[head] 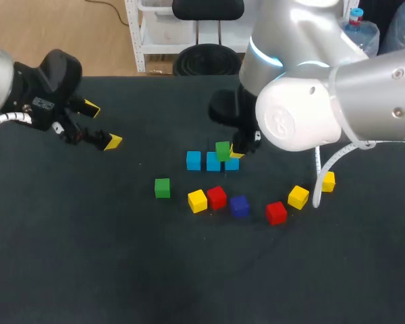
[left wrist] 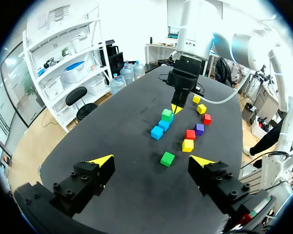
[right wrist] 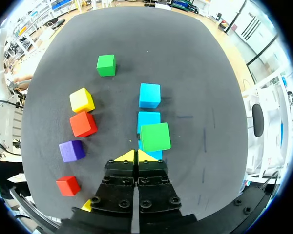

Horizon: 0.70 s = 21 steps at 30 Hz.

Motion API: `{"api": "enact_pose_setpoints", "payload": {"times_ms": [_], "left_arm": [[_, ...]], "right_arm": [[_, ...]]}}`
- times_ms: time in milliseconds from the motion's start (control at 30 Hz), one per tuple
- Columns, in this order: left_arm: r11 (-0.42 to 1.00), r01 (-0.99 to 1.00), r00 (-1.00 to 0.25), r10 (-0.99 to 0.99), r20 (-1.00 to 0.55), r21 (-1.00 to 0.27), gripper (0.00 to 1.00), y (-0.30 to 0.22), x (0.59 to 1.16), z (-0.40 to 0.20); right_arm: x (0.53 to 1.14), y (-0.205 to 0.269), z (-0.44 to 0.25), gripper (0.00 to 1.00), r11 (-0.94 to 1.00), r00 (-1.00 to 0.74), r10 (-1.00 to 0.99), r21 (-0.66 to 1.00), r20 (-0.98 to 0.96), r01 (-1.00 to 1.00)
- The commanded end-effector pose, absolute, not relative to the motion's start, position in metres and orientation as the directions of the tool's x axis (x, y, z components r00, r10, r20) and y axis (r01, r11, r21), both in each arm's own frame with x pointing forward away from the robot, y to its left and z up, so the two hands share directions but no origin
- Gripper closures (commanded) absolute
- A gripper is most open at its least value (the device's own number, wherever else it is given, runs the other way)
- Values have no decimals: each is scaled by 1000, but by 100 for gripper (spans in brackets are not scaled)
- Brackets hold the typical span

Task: Place the blue cubes, place green cubes on the blue cubes, place the yellow cubes on the green cubes, then place the red cubes on the yellow cubes, and place purple cube on the red cubes.

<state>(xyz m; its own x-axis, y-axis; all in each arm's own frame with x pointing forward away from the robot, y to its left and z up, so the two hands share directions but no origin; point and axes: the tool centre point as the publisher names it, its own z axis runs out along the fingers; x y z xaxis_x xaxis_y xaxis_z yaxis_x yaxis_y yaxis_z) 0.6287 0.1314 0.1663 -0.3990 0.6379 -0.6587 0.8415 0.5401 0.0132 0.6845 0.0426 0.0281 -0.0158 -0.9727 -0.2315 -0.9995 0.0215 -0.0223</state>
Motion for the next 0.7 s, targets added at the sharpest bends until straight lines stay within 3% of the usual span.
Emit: {"api": "enact_pose_setpoints", "payload": {"times_ms": [33, 400, 600, 667, 700], "left_arm": [[543, 839, -404, 641, -652, 14, 0, 130, 629, 168], [543, 839, -404, 641, -652, 14, 0, 130, 629, 168], [543, 839, -404, 641, -652, 14, 0, 130, 629, 168], [543, 839, -404, 641, -652, 14, 0, 130, 629, 168], [543, 839, -404, 641, -652, 14, 0, 130, 629, 168]], "right_arm": [[682, 38, 30, 100, 23, -18, -973, -19, -230, -1000], [677, 6, 37, 100, 94, -88, -970, -16, -228, -995], [682, -24, 51, 100, 195, -165, -903, -36, -397, -980], [683, -32, 55, 95, 216, -178, -886, -42, -427, -975], [683, -37, 57, 86, 233, -189, -873, -44, -449, -971]]}}
